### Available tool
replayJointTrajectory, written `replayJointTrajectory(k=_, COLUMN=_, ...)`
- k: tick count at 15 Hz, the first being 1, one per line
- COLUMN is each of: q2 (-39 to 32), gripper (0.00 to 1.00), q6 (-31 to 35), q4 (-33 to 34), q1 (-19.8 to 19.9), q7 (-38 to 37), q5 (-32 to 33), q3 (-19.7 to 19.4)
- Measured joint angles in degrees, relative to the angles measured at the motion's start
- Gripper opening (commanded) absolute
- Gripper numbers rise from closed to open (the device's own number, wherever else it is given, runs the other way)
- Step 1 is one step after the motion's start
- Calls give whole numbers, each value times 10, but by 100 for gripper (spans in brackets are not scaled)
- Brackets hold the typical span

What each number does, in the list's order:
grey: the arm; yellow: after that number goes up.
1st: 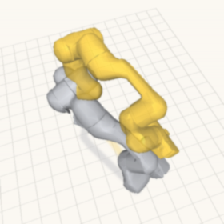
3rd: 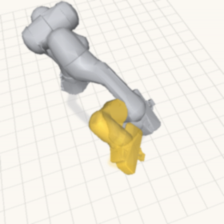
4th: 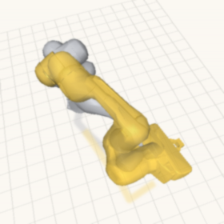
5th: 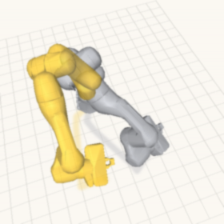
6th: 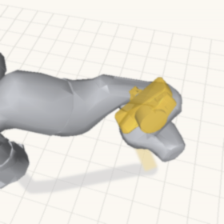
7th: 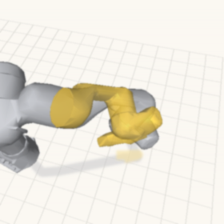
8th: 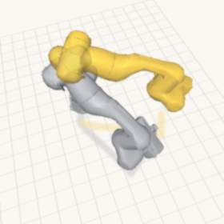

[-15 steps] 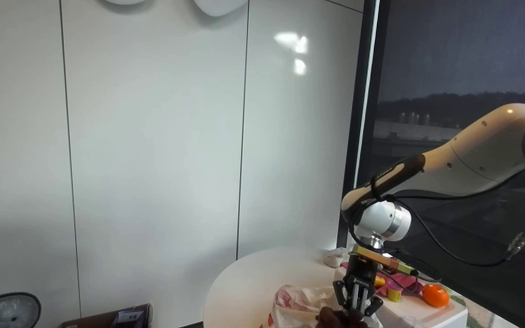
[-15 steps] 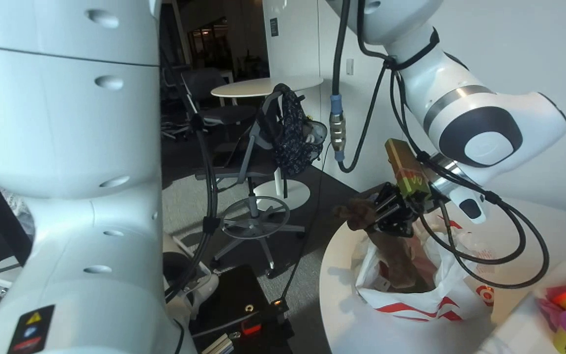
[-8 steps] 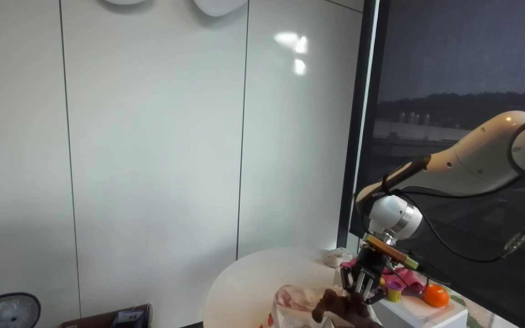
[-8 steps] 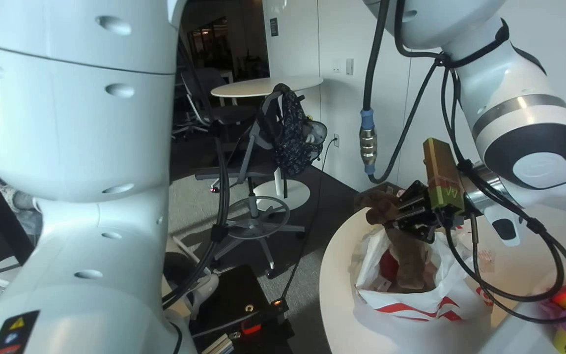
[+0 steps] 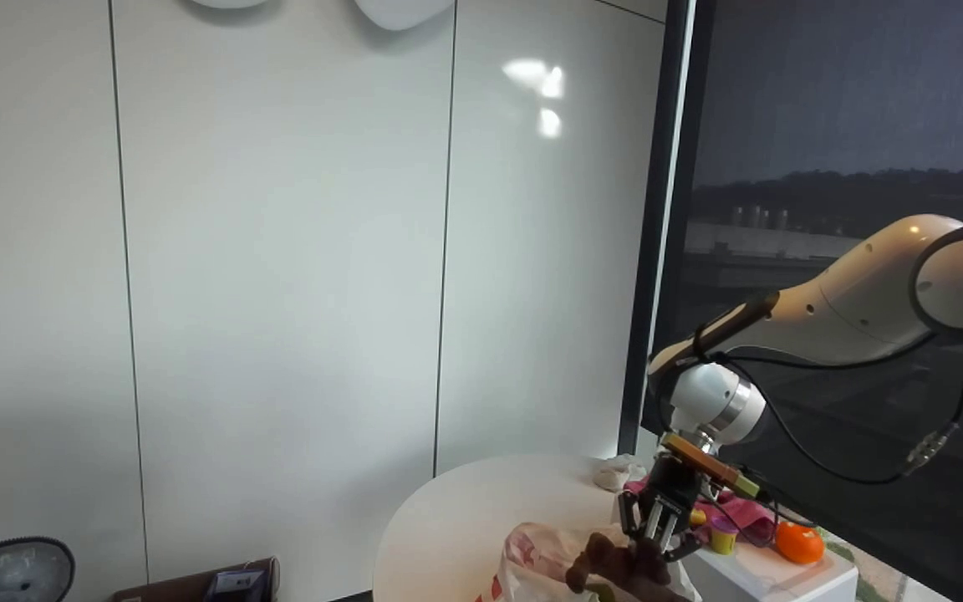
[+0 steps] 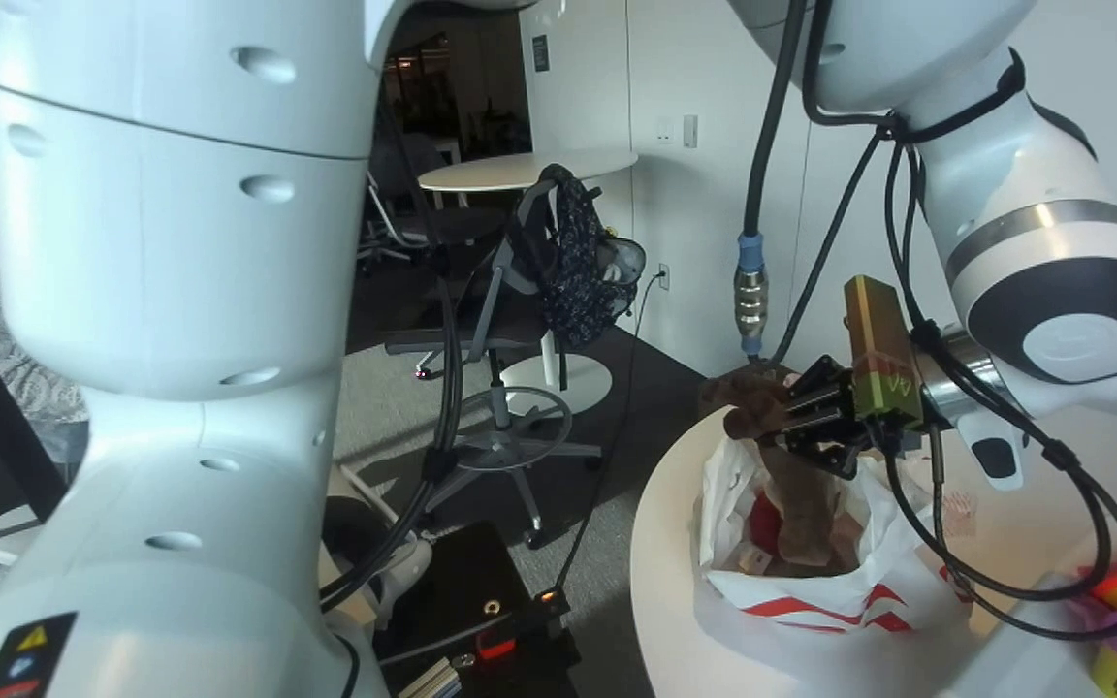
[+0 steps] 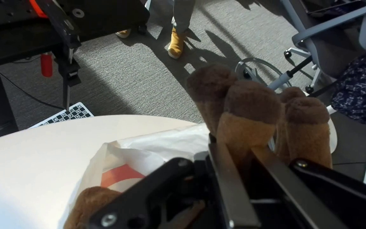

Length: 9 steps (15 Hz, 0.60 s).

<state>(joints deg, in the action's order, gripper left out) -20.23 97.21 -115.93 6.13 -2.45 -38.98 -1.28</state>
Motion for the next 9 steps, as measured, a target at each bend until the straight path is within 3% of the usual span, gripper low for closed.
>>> replayJointTrajectory(k=9, q2=-62, gripper=7, q6=27, q4=60, q1=-31, q7=-1, q5=-78, q3=27)
